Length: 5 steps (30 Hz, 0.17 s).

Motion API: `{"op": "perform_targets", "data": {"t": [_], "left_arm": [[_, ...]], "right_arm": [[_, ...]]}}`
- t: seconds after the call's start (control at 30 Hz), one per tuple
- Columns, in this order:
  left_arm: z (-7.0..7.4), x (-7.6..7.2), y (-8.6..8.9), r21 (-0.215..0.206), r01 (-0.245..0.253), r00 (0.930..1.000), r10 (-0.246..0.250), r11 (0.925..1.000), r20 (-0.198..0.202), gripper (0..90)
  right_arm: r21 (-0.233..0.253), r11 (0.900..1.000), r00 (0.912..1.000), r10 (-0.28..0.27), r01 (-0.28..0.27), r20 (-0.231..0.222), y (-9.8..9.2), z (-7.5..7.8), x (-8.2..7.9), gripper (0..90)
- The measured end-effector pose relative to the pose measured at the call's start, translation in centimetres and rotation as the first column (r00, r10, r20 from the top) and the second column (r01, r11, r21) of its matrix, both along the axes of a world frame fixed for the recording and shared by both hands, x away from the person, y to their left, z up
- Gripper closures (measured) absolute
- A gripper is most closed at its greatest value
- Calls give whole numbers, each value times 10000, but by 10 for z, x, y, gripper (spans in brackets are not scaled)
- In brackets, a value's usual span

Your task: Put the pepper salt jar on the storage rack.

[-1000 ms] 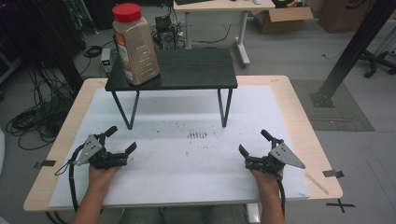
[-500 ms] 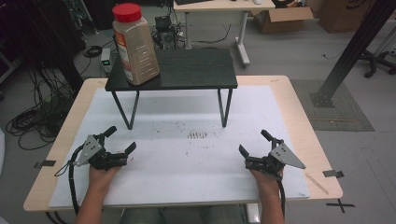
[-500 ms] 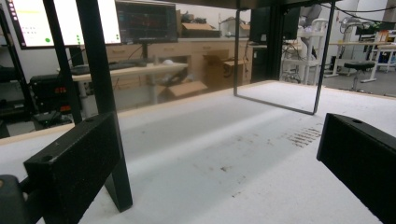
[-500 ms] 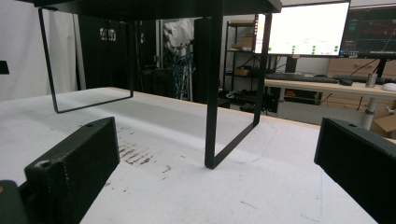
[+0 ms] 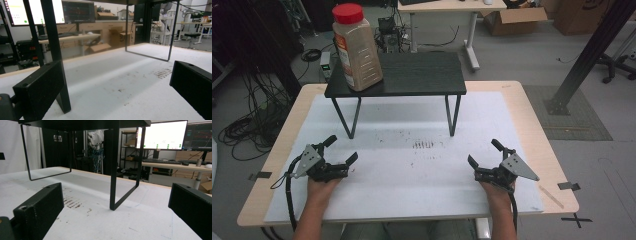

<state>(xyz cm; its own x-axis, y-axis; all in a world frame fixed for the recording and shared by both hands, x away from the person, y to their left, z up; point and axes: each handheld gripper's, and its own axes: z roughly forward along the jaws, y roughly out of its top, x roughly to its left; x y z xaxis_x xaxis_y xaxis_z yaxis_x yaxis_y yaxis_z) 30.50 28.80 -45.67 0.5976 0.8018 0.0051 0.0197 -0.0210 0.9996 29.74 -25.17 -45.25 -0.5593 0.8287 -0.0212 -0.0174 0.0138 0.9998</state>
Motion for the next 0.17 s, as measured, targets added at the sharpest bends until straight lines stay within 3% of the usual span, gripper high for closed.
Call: {"op": "perform_targets", "data": {"t": [0.17], "left_arm": [[0,0,0,-33,-6,10000,6,10000,2,2]], "right_arm": [[-27,10000,10000,14,-14,-28,0,0,0,0]]}}
